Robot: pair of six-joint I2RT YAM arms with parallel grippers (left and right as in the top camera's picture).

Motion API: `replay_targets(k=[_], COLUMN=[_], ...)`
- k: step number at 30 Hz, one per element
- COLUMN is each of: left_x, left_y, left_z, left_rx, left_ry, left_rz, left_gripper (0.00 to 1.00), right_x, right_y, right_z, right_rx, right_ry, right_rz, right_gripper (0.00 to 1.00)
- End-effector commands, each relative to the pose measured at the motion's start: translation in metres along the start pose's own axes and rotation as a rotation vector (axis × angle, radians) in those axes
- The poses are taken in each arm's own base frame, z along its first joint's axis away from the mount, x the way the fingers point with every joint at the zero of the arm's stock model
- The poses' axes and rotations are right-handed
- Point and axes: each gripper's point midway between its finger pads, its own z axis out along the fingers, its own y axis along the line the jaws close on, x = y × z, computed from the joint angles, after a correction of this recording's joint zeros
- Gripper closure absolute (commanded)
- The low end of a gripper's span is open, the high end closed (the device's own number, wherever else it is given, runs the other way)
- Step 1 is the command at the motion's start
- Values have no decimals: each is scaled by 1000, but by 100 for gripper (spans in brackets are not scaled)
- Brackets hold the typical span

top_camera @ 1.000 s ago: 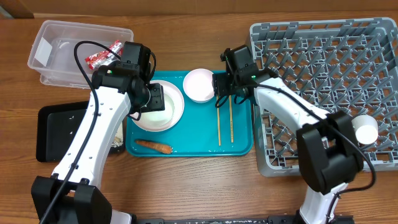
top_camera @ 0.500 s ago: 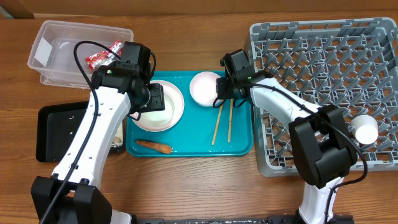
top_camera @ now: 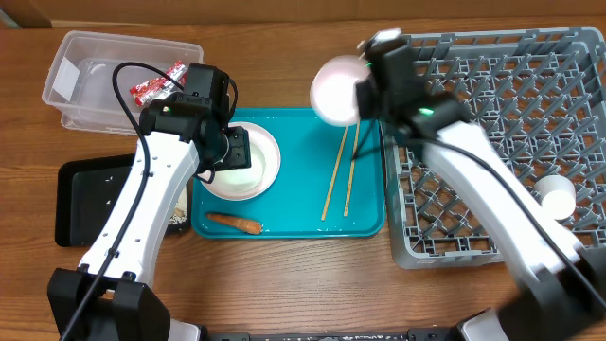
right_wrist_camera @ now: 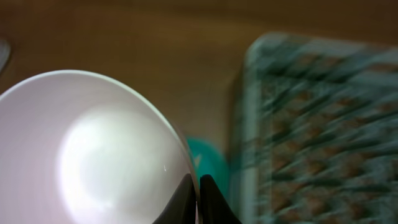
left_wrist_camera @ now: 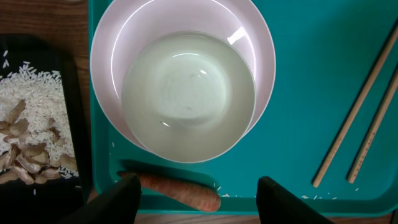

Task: Sort waste into correct bins and load items into the dishwasher
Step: 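Grasp the pink bowl and lift it with the right gripper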

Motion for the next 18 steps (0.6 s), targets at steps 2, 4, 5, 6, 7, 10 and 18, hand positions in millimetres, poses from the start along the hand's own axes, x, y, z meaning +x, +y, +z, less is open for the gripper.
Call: replay_targets(k=[2, 4, 5, 6, 7, 10, 18], left_x=[-6, -7, -8, -9, -10, -10, -10], left_y=[1, 1, 0, 0, 0, 0, -1], left_z=[-4, -4, -4, -4, -4, -4, -4], left_rx=[-3, -1, 0, 1, 2, 3, 6], left_ry=[-24, -29, -34, -37, -39, -42, -41], left_rz=[-6, -6, -6, -6, -6, -6, -6], left_gripper=[37, 37, 37, 37, 37, 37, 37], right_x=[-43, -43, -40, -37, -32, -17, 30], right_y=[-106, -149, -171, -187, -206, -258, -359], right_z=[-68, -83, -89, -91, -94, -100, -105], right_rx=[477, 652, 730, 782, 837, 989, 1335], right_ry=[-154, -151, -140, -126, -110, -73, 74], right_rz=[-48, -12, 11, 28, 58, 145, 246], right_gripper=[96, 96, 96, 96, 96, 96, 96])
